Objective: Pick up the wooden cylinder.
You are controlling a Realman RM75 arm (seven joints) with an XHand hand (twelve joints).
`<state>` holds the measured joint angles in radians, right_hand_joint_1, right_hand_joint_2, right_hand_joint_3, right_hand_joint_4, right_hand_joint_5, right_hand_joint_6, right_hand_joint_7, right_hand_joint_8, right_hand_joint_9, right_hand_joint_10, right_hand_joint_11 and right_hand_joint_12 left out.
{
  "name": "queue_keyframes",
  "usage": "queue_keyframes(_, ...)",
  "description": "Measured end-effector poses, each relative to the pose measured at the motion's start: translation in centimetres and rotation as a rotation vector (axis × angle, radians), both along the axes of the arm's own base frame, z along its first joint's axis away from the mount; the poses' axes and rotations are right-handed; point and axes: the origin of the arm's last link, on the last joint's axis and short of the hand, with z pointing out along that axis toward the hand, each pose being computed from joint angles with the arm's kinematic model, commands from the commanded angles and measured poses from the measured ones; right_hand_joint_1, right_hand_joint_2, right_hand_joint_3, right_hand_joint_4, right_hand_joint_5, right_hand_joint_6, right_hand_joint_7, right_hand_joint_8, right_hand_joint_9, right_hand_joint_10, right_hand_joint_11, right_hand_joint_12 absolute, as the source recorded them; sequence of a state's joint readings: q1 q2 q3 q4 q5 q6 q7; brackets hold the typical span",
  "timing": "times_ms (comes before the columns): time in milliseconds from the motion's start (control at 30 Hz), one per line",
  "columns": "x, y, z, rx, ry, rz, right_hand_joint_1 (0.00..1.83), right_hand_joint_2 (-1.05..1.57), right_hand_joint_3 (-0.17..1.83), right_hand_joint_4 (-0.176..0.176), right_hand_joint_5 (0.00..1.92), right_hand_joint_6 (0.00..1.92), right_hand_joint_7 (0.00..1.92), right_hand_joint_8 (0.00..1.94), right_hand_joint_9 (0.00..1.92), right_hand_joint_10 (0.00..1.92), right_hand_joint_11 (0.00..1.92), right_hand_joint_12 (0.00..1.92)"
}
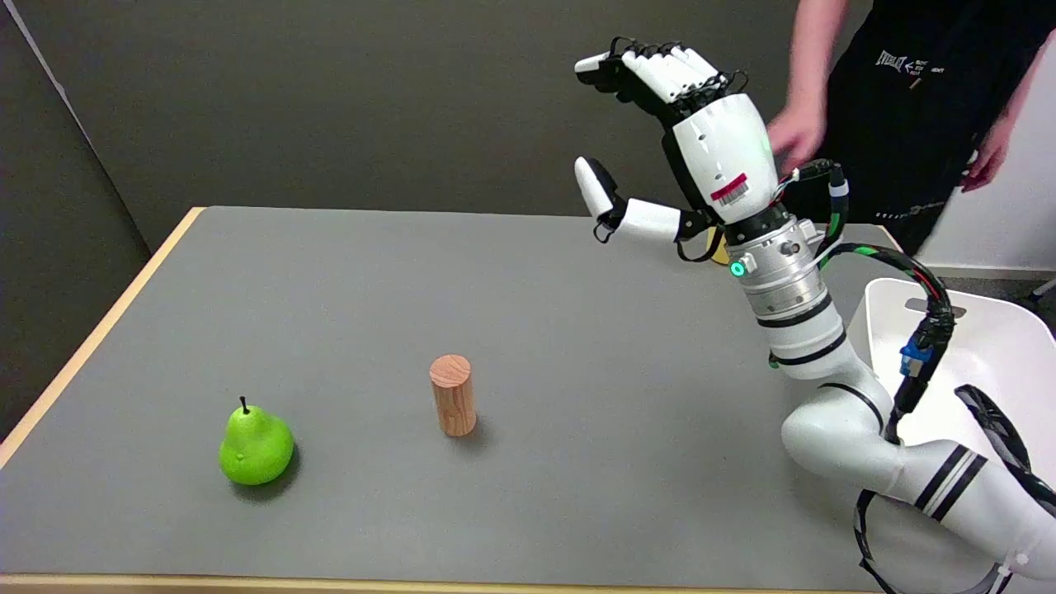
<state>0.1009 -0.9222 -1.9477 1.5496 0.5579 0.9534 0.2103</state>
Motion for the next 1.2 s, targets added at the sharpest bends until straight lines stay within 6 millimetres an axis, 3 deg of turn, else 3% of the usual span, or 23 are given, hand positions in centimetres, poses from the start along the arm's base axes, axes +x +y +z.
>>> queue_keyframes(600,-0.8,0.4,-0.9,0.054,0.017,-0.068,0.55,0.77,0.89,0.062,0.35,0.69,0.52,0.56,0.47,1.03,0.39,1.56)
queue_keyframes(933,-1.9,-0.4,-2.1,0.155,0.017,-0.280,0.42,0.68,0.99,0.055,0.22,0.47,0.33,0.41,0.30,0.75,0.21,1.41)
queue_keyframes(1100,-2.8,-0.6,-2.8,0.203,-0.022,-0.400,0.39,0.68,0.89,0.057,0.23,0.44,0.33,0.35,0.29,0.76,0.20,1.39)
queue_keyframes(1200,-3.4,-0.5,-3.4,0.233,-0.044,-0.471,0.36,0.65,0.94,0.060,0.24,0.47,0.35,0.39,0.31,0.77,0.23,1.40)
